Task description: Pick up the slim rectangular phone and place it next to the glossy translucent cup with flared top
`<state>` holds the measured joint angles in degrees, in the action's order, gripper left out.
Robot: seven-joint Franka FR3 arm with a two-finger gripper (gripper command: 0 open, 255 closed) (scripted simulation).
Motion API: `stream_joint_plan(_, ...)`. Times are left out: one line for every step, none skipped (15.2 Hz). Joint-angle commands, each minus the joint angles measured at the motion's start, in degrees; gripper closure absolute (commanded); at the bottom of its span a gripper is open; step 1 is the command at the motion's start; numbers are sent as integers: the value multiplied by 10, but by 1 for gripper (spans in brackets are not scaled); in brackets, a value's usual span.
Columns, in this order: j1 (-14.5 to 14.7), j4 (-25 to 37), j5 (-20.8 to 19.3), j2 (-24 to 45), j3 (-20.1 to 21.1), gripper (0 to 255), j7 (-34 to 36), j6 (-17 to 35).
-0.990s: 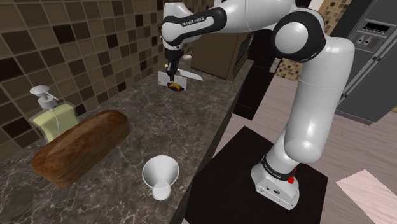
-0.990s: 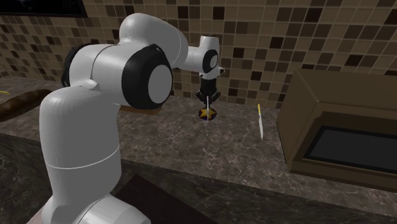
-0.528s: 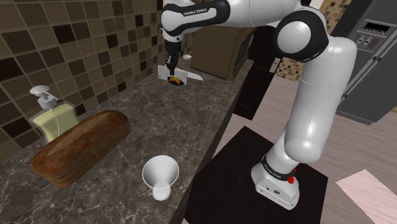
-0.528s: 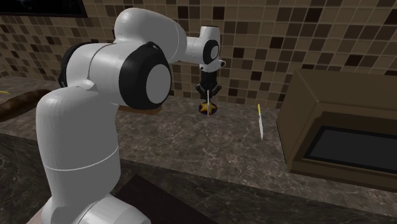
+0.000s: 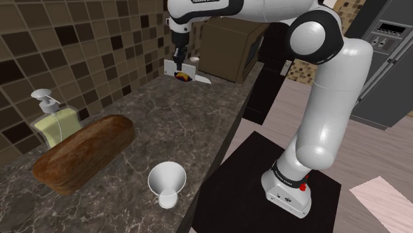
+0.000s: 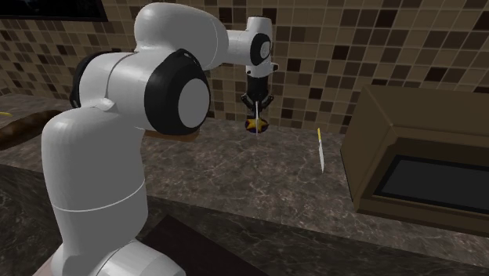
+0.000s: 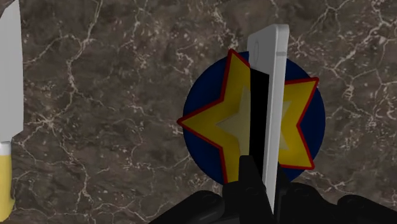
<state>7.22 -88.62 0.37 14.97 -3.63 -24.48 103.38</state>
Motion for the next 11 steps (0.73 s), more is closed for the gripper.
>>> stream_joint_plan(0, 13, 0, -3, 0, 255, 0, -16)
stream_joint_plan(0, 21, 0, -2, 0, 255, 0, -24)
stream_joint_plan(0, 29, 0, -2, 0, 255, 0, -31)
stream_joint_plan(0, 37, 0, -2, 0, 255, 0, -39)
stream_joint_plan(0, 46, 0, -1, 0, 255, 0, -47)
stream_joint_plan(0, 55, 0, -1, 0, 255, 0, -55)
stream_joint_plan(0, 64, 0, 0, 0, 255, 0, -63)
stream_joint_plan(0, 65, 0, 0, 0, 255, 0, -65)
stream_joint_plan(7, 52, -2, -9, 4, 255, 12, -61)
stream_joint_plan(15, 39, -3, -19, 8, 255, 24, -58)
stream_joint_plan(23, 27, -4, -27, 13, 255, 36, -54)
